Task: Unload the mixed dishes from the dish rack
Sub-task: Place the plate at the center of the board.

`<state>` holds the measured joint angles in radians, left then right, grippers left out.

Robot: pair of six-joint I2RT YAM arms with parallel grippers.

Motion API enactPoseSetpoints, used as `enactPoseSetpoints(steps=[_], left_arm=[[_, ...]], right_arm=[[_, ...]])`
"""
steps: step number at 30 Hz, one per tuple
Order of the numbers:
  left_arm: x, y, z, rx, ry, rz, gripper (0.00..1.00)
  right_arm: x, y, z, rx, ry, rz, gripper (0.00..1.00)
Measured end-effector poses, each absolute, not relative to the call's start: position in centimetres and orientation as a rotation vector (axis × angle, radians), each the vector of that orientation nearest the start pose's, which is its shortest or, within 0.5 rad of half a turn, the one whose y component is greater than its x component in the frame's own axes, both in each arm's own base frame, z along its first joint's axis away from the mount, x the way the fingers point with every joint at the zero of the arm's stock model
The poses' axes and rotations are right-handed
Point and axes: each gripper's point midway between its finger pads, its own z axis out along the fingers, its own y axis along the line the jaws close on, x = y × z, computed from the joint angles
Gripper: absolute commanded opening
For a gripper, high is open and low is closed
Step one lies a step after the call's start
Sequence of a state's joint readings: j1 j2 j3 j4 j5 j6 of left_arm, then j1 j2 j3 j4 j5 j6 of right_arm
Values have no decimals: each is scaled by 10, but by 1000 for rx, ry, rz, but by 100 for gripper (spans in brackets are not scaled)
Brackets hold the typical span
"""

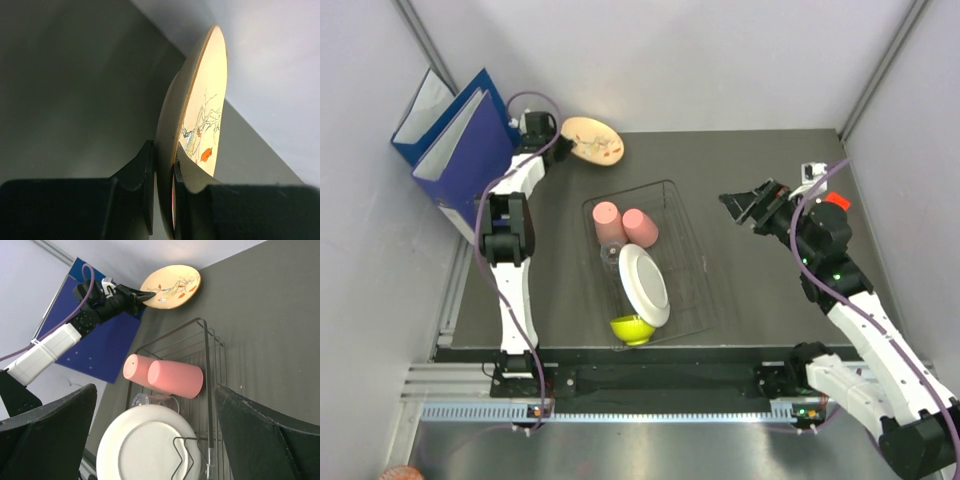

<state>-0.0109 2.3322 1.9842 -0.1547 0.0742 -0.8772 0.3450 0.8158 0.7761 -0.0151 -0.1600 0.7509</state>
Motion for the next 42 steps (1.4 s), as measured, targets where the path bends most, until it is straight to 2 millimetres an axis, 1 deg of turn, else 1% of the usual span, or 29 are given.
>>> enactPoseSetpoints(steps=[2, 5, 16, 17, 18, 21, 25, 28, 29, 33, 36, 40, 41, 42], left_arm=[[656, -50, 116, -877, 1978, -601, 0], [657, -49, 99, -904, 1993, -596, 0], [670, -48, 93, -908, 1974, -589, 0], [670, -48, 93, -912, 1977, -590, 2], [669, -48, 93, -916, 1980, -586, 6], [668, -47, 91, -930, 1987, -573, 10], [667, -47, 89, -947, 1992, -566, 22], [665, -46, 87, -956, 1996, -553, 27], [665, -45, 85, -962, 1998, -542, 31], [656, -39, 71, -1002, 2035, -485, 36], [651, -33, 65, -1021, 2052, -467, 38], [646, -20, 56, -1048, 2067, -439, 42], [644, -18, 53, -1056, 2073, -433, 47], [642, -16, 50, -1063, 2077, -429, 65]], right_arm=[[291, 165, 306, 215, 1720, 957, 100], [295, 167, 301, 209, 1733, 952, 100], [306, 174, 278, 205, 1796, 949, 100], [306, 174, 277, 206, 1801, 947, 100], [307, 175, 276, 207, 1804, 946, 100], [308, 175, 272, 210, 1814, 944, 100], [309, 175, 271, 210, 1817, 942, 100], [309, 175, 271, 211, 1819, 942, 100], [309, 175, 269, 211, 1821, 941, 100], [307, 175, 263, 216, 1839, 936, 100], [307, 175, 263, 217, 1839, 938, 100], [307, 175, 259, 216, 1842, 940, 100], [306, 175, 258, 218, 1848, 939, 100], [306, 175, 255, 222, 1854, 939, 100]])
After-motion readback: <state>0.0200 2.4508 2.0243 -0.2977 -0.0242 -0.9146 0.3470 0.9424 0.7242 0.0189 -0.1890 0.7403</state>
